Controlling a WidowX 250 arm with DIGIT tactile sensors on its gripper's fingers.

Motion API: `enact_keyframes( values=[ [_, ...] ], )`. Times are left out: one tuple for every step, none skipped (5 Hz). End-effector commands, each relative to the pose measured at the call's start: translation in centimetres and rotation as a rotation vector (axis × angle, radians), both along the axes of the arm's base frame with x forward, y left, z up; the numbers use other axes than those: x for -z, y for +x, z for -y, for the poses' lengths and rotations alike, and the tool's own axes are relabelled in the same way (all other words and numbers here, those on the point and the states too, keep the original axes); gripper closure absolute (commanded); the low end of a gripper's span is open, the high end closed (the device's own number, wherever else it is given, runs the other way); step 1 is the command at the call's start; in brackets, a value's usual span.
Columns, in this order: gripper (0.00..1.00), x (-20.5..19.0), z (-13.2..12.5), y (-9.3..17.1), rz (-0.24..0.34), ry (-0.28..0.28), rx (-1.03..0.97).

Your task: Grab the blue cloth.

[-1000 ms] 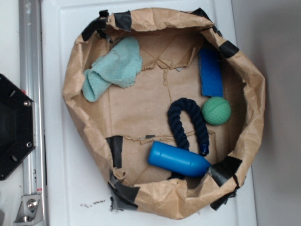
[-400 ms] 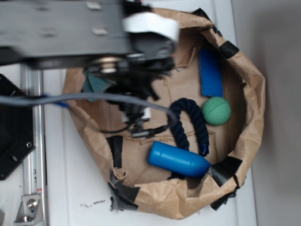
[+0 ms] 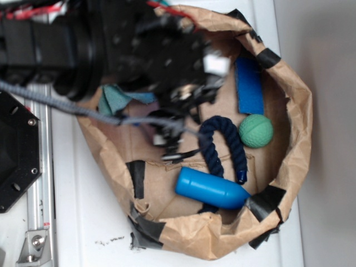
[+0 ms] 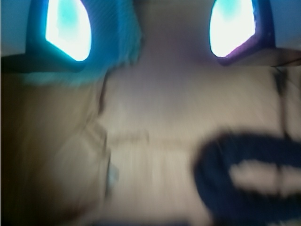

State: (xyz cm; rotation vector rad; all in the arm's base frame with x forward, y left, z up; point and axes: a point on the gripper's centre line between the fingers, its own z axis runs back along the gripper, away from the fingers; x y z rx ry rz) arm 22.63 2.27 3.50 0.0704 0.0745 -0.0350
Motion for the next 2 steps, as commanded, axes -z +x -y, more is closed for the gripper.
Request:
enact_keyframes(
  values=[
    [0.00,1.1,-3.1,-3.7,-0.058,0.059,0.008],
    [1.00,2.3,-4.0,-3.3,-0.082,0.087,-0.068]
  ],
)
